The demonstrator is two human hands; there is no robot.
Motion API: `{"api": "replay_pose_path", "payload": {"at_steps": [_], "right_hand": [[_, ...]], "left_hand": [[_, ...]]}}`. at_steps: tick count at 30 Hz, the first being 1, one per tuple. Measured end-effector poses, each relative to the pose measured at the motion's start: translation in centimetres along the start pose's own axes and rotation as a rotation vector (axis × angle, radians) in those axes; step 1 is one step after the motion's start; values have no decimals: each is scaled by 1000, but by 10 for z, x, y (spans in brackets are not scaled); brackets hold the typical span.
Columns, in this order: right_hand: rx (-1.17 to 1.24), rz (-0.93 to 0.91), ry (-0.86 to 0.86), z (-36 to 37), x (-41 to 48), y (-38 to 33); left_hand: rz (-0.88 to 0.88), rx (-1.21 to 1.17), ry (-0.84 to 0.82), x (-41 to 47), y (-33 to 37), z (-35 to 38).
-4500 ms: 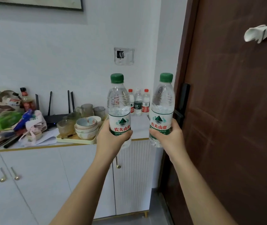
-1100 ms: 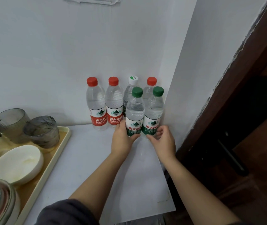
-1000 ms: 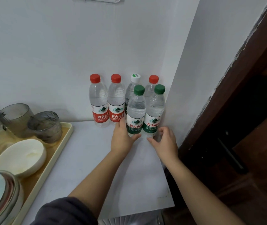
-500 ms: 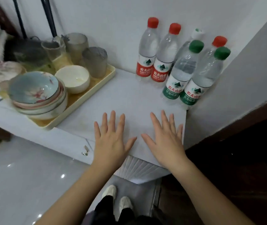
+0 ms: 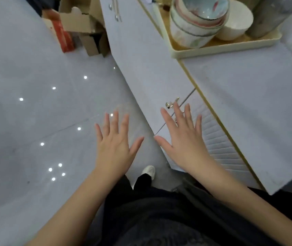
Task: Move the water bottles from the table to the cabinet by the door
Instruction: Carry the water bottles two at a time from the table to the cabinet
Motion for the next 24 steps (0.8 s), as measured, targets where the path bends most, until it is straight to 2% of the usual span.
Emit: {"api": "replay_pose_path", "payload": {"at_steps": [10,16,24], "right_hand": [[-202,-234,-337,76,66,-130],[-280,-456,-385,101,97,-246],[-380,-759,-465,132,114,-374]], "left_hand": [[-393,-66,-180,-50,-155,25],[-611,-115,-188,-77,-245,24],[-904,-237,-157,-111,-324,18]]}}
Point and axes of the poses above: each hand's wrist, its own x-axis towards the middle knuckle, its own z-axis out of the palm, y = z × x, the point moved 5 cm from there along x, towards the middle knuckle, and after that the axes turned 6 degrees about -z, right-handed, at the moved point
